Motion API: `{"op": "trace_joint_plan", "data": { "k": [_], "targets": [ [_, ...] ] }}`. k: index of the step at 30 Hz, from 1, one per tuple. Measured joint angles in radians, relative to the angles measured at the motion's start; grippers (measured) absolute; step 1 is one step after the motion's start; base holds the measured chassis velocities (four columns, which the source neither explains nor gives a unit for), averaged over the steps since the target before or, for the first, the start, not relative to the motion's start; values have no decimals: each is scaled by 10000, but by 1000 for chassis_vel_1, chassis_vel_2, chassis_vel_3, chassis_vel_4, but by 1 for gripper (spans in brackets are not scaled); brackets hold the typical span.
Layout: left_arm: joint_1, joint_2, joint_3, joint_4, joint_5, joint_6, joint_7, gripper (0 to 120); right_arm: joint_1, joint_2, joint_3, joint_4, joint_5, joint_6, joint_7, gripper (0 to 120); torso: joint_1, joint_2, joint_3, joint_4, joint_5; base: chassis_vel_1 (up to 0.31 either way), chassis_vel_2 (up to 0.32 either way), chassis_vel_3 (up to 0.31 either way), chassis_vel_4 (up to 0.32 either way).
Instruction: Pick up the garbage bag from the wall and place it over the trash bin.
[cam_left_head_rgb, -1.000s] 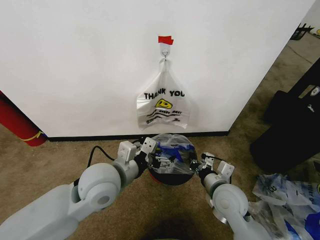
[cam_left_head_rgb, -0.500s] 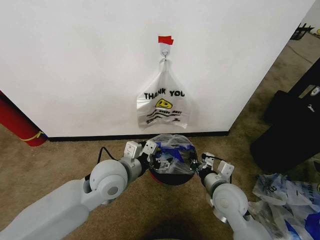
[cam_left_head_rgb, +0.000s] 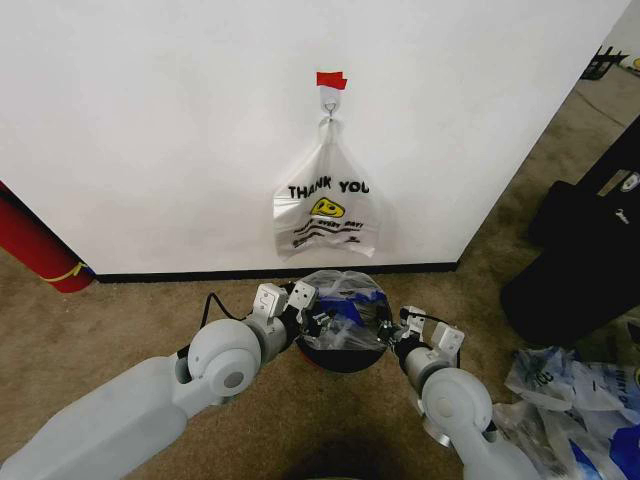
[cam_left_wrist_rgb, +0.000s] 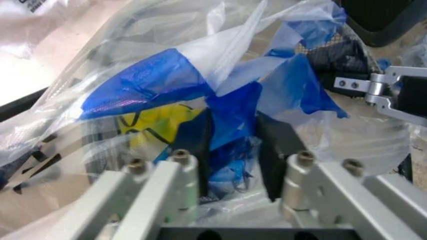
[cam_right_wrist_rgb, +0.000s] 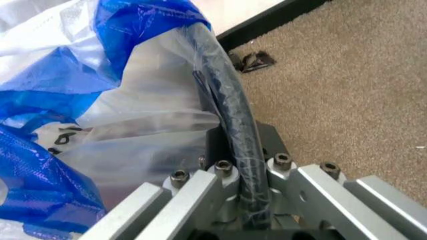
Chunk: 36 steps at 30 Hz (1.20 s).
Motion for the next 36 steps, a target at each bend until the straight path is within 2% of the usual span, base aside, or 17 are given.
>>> {"op": "trace_joint_plan", "data": {
  "k": [3,7,15,23,30,36],
  "targets": [
    [34,34,-26,-8,43,-69,-3,10,1,6,-10,0,0,4,12,0,0,0,0,-1,0,0,0,0,0],
    [237,145,-137,-209,171,-231,107,3,38,63,-12,0,52,4,68,0,0,0,0,-1,-1,0,0,0,0],
    [1301,618,-1020,-1452,111,-554,356,2,280,277,212,-156,557,4,551,0,0,0,0,3,1,0,0,0,0],
    [2233,747,-989,-2260,383,-1009,796,2,391,527,983,-77,1314,69,1460,0,0,0,-1,-2,3,0,0,0,0],
    [3154,609,-493,-1821,2040,-1362,1339,2,385,554,1152,188,1813,-73,1620,0,-1,0,0,1,-1,0,0,0,0],
    [3037,335,340,-930,3483,-1665,1774,2,221,556,1327,420,1976,-134,1740,0,0,0,0,-3,0,0,0,0,0]
  ]
}}
